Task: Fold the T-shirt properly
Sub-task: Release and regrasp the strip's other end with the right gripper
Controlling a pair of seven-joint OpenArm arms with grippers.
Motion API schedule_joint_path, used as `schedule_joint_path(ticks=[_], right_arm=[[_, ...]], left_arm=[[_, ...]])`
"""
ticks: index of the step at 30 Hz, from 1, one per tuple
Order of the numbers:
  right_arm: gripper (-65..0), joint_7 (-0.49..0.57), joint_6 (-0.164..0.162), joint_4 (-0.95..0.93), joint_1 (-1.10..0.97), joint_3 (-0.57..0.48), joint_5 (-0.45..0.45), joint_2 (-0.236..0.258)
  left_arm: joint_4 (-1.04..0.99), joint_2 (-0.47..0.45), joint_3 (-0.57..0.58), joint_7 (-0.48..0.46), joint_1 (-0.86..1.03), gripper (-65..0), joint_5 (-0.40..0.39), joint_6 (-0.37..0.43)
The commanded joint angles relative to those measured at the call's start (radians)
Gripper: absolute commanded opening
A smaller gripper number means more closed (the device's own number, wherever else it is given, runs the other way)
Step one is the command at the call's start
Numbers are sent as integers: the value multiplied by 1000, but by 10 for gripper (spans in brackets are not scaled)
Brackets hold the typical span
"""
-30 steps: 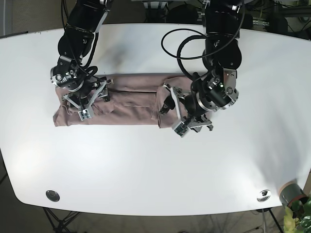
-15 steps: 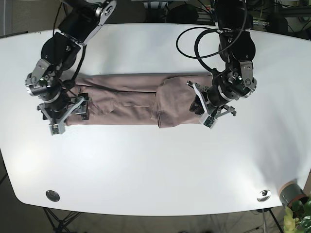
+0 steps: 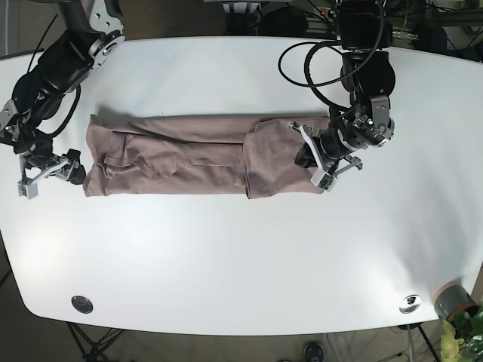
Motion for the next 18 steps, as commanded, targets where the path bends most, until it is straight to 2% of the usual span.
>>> schedule_joint_path(ticks=[1, 8, 18], right_arm=[[-151, 30, 4, -103, 37, 16, 19, 42], [-151, 62, 4, -221, 44, 23, 19, 48], [-151, 71, 4, -223, 26, 15, 19, -46]], left_arm=[[-25, -17, -4, -23, -18, -650, -11, -1], [-40, -19, -4, -22, -31, -650, -12, -2], [98, -19, -5, -17, -20, -650, -12, -2]])
